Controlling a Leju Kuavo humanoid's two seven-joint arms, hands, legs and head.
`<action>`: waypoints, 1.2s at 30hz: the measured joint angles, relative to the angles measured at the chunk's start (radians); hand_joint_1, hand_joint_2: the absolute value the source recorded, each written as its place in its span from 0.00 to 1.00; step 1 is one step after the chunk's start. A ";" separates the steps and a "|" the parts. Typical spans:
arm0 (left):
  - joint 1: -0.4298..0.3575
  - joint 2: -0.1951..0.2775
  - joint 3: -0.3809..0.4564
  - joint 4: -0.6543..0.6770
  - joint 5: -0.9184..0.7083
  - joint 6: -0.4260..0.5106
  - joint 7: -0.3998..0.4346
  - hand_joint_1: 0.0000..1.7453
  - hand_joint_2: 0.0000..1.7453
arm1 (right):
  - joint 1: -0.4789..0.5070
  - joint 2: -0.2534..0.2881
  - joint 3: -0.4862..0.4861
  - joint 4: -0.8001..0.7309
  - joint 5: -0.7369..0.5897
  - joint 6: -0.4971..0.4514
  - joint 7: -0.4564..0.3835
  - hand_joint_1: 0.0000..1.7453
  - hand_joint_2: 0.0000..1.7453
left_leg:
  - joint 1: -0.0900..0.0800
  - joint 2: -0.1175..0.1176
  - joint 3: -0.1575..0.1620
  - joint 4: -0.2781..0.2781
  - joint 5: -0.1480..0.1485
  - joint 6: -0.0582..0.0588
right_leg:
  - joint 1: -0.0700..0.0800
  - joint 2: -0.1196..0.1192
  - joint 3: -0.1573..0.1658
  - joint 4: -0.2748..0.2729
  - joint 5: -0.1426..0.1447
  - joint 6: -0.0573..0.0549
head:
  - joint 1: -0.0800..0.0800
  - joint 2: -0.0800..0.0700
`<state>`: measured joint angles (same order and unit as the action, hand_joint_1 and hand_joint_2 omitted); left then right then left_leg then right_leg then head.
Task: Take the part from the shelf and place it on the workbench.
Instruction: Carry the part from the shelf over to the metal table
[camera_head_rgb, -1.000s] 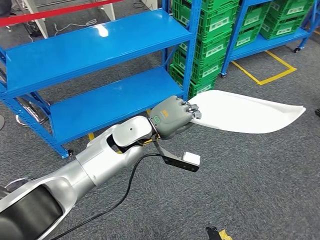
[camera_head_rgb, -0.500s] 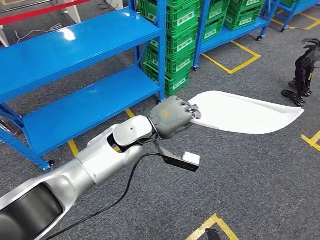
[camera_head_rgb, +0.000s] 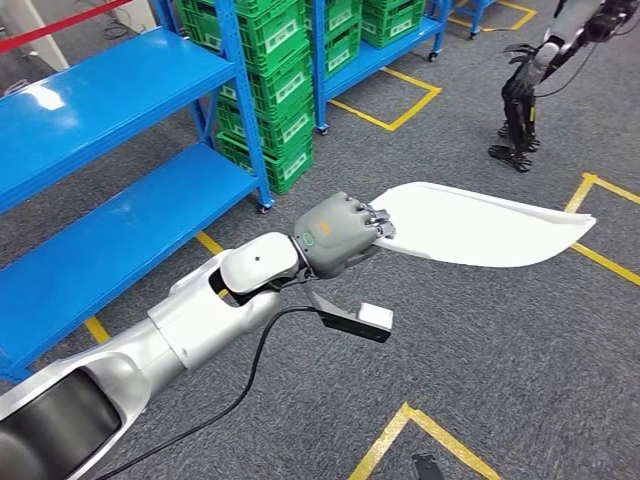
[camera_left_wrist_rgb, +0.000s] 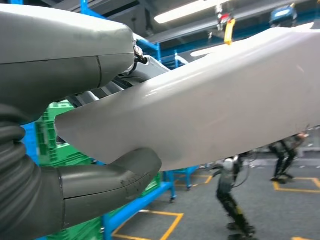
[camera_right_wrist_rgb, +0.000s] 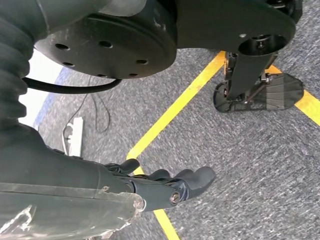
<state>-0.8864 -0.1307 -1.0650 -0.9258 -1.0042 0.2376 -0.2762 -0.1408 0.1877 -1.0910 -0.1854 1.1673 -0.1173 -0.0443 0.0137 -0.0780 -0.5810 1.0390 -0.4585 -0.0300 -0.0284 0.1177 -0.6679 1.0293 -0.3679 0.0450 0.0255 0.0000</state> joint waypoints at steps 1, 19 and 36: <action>-0.001 0.001 0.000 0.000 0.000 0.000 0.000 1.00 1.00 | -0.001 0.000 0.000 0.000 0.001 0.000 0.000 0.00 1.00 | 0.001 -0.011 0.007 -0.020 0.001 0.003 | -0.001 0.011 -0.006 -0.001 0.005 0.007 | -0.001 0.000; -0.007 0.005 0.001 0.002 0.003 -0.001 -0.003 1.00 1.00 | -0.010 -0.002 0.000 0.000 0.011 -0.010 0.007 0.00 1.00 | -0.020 0.181 0.012 -0.028 -0.005 0.010 | 0.019 -0.144 0.011 0.010 -0.024 -0.002 | 0.010 0.000; -0.010 0.002 0.002 0.003 0.003 -0.003 -0.003 1.00 1.00 | -0.004 -0.002 0.000 0.000 0.008 -0.012 0.006 0.00 1.00 | -0.006 0.028 -0.005 -0.041 0.027 0.041 | 0.006 -0.025 -0.045 0.035 -0.013 0.026 | 0.008 0.000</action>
<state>-0.8963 -0.1283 -1.0630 -0.9232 -1.0008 0.2344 -0.2789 -0.1450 0.1859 -1.0910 -0.1854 1.1754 -0.1290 -0.0386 0.0072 -0.0501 -0.5860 0.9981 -0.4311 0.0111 -0.0223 0.0931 -0.7134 1.0643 -0.3807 0.0715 0.0338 -0.0001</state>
